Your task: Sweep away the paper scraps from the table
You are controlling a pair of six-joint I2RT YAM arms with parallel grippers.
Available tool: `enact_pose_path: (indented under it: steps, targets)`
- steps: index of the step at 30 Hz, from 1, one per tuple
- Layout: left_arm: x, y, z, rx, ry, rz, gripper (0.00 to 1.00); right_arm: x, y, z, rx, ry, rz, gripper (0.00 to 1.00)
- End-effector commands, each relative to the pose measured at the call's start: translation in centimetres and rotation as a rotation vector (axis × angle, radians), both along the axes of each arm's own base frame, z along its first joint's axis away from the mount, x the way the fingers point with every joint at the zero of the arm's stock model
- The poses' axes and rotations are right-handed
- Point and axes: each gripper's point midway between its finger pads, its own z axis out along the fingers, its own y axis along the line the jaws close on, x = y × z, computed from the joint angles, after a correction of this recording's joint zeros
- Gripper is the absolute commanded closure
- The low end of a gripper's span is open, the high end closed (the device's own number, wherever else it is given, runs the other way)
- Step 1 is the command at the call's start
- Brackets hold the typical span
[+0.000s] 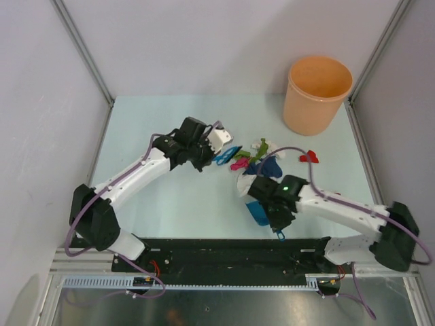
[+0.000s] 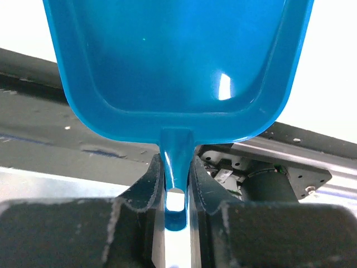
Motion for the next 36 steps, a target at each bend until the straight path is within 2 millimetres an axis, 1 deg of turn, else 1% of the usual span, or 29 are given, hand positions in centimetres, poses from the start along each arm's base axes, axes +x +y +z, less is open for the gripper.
enact_pose_path:
  steps: [1,2,3,4,5,6,8,9,10,12,13,14,16,17,19,21,23,24,26,27,28,29,33,34,36]
  targets:
    - [-2.4,-1.1,-2.0,-0.048,0.138,-0.009,1.00,-0.3,0.0,-3.0,-0.114,0.031,-0.001,1.00]
    - [-2.3,-1.2,-2.4,-0.042,0.150,-0.005,1.00,0.0,0.1,-3.5,-0.135,0.031,0.001,1.00]
    - [-2.0,-1.3,-3.4,-0.025,0.170,0.003,1.00,0.3,0.1,-3.7,-0.143,0.024,0.020,1.00]
    - [-1.5,-1.2,-4.0,-0.004,0.171,0.018,1.00,0.8,0.6,-4.1,-0.132,0.015,0.026,1.00]
    - [-0.7,-1.4,-3.8,0.002,0.157,0.028,1.00,1.1,0.7,-4.5,-0.139,0.019,0.024,1.00]
    - [-0.2,-1.4,-5.0,0.030,0.174,0.034,1.00,1.5,0.7,-4.9,-0.146,0.016,0.036,1.00]
    - [0.7,-2.0,-5.1,0.034,0.170,0.032,1.00,2.4,1.0,-5.4,-0.143,0.004,0.036,1.00]
    - [0.8,-2.3,-5.5,0.035,0.180,0.022,1.00,2.8,1.0,-6.0,-0.161,0.001,0.041,1.00]
    - [0.3,-3.0,-6.1,0.021,0.214,-0.012,1.00,3.3,1.3,-6.2,-0.154,-0.010,0.053,1.00]
    - [-0.4,-3.8,-6.3,0.001,0.235,-0.068,1.00,3.8,1.5,-6.8,-0.165,-0.018,0.072,1.00]
    - [-1.1,-4.3,-6.2,-0.012,0.243,-0.103,1.00,4.3,1.9,-7.0,-0.157,-0.036,0.095,1.00]
    - [-2.3,-4.9,-6.1,-0.044,0.271,-0.153,1.00,4.8,2.0,-7.1,-0.162,-0.055,0.106,1.00]
    - [-3.6,-5.7,-5.6,-0.070,0.273,-0.229,1.00,6.1,2.3,-7.4,-0.156,-0.093,0.103,1.00]
    - [-4.8,-6.0,-5.1,-0.104,0.291,-0.272,1.00,6.6,2.5,-7.5,-0.145,-0.103,0.101,1.00]
    - [-6.2,-6.0,-4.5,-0.136,0.299,-0.324,1.00,7.8,2.9,-7.4,-0.128,-0.145,0.098,1.00]
    - [-7.9,-5.5,-3.7,-0.164,0.302,-0.363,1.00,8.6,2.7,-7.1,-0.137,-0.191,0.094,1.00]
    - [-9.0,-4.8,-3.7,-0.169,0.309,-0.375,1.00,9.1,2.9,-6.7,-0.126,-0.223,0.092,1.00]
    - [-9.3,-4.6,-2.9,-0.180,0.288,-0.381,1.00,9.3,2.9,-6.6,-0.123,-0.233,0.096,1.00]
    - [-9.3,-4.2,-2.5,-0.179,0.277,-0.360,1.00,9.4,3.1,-6.2,-0.110,-0.242,0.096,1.00]
    - [-9.0,-3.9,-1.9,-0.188,0.265,-0.333,1.00,9.3,3.3,-6.1,-0.101,-0.245,0.104,1.00]
    - [-8.5,-3.6,-1.6,-0.182,0.248,-0.307,1.00,9.1,3.4,-5.9,-0.096,-0.247,0.110,1.00]
    - [-7.8,-3.5,-0.9,-0.188,0.230,-0.284,1.00,8.8,3.8,-5.5,-0.077,-0.252,0.127,1.00]
    - [-5.4,-2.3,1.2,-0.204,0.173,-0.178,1.00,7.9,4.5,-4.7,-0.050,-0.260,0.164,1.00]
    - [-5.0,-2.2,2.0,-0.207,0.147,-0.167,1.00,7.7,4.6,-4.5,-0.045,-0.263,0.166,1.00]
    - [-4.5,-1.6,2.6,-0.212,0.134,-0.144,1.00,7.4,4.6,-4.1,-0.033,-0.268,0.176,1.00]
